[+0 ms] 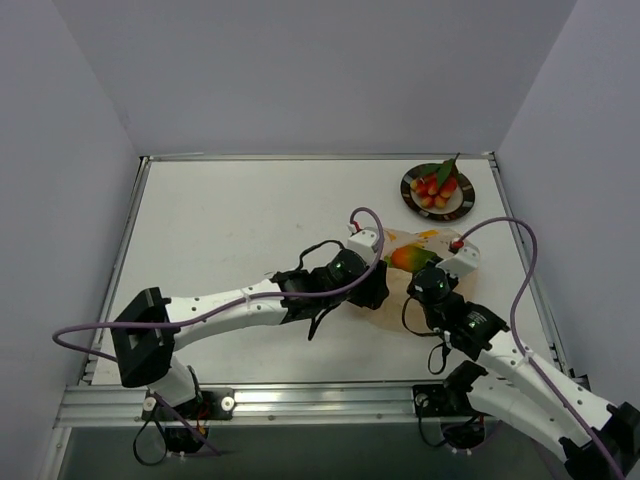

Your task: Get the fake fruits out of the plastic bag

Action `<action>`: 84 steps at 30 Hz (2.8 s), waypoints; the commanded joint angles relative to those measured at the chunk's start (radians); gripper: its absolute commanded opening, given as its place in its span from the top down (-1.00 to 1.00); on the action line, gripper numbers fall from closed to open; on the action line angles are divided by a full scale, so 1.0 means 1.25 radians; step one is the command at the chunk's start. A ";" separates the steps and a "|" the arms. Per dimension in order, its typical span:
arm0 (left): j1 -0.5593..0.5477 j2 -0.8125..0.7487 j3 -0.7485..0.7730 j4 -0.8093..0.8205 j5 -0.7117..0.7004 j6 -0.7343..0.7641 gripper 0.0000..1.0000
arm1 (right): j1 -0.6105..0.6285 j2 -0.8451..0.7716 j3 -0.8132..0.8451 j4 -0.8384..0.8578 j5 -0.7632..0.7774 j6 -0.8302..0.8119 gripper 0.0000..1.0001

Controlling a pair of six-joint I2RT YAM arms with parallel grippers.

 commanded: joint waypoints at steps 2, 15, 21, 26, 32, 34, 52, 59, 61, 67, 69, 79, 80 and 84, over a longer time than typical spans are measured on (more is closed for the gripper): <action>0.030 0.036 0.076 0.072 -0.081 -0.012 -0.07 | -0.018 -0.036 -0.102 -0.021 -0.063 0.111 0.94; 0.065 0.201 0.169 -0.016 -0.100 0.000 -0.58 | 0.025 -0.109 -0.160 -0.019 -0.058 0.166 0.95; 0.063 0.229 0.179 0.034 -0.161 0.010 -0.58 | 0.055 -0.079 -0.160 -0.001 -0.058 0.160 0.95; 0.067 0.241 0.160 0.091 -0.185 0.024 -0.30 | 0.071 -0.068 -0.156 -0.003 -0.050 0.154 0.95; 0.070 0.238 0.117 0.165 -0.138 0.042 0.64 | 0.071 -0.071 -0.112 -0.003 -0.050 0.091 0.93; 0.070 0.226 0.101 0.184 -0.132 0.041 0.94 | 0.068 -0.061 -0.095 -0.004 -0.043 0.074 0.93; 0.081 0.109 -0.079 0.400 -0.032 0.018 0.95 | -0.167 0.215 0.034 0.161 -0.096 -0.131 0.68; 0.133 0.136 0.089 0.405 0.046 0.002 0.95 | -0.285 0.244 0.154 0.250 -0.082 -0.238 0.65; 0.129 0.119 0.103 0.400 0.055 0.004 0.95 | -0.289 0.187 0.196 0.249 -0.051 -0.277 0.61; 0.092 0.045 -0.019 0.471 0.061 -0.074 0.95 | -0.290 0.085 0.211 0.131 -0.037 -0.254 0.59; 0.078 0.044 -0.082 0.489 0.054 -0.094 0.95 | -0.291 0.044 0.183 0.085 -0.045 -0.229 0.59; 0.067 0.053 -0.279 0.521 -0.004 -0.112 0.95 | -0.265 -0.054 0.002 0.042 -0.336 -0.174 0.60; 0.067 0.042 -0.291 0.521 -0.019 -0.102 0.95 | -0.258 -0.066 -0.006 0.044 -0.355 -0.176 0.61; 0.067 0.034 -0.313 0.525 -0.040 -0.091 0.95 | -0.209 -0.091 -0.010 0.045 -0.390 -0.170 0.74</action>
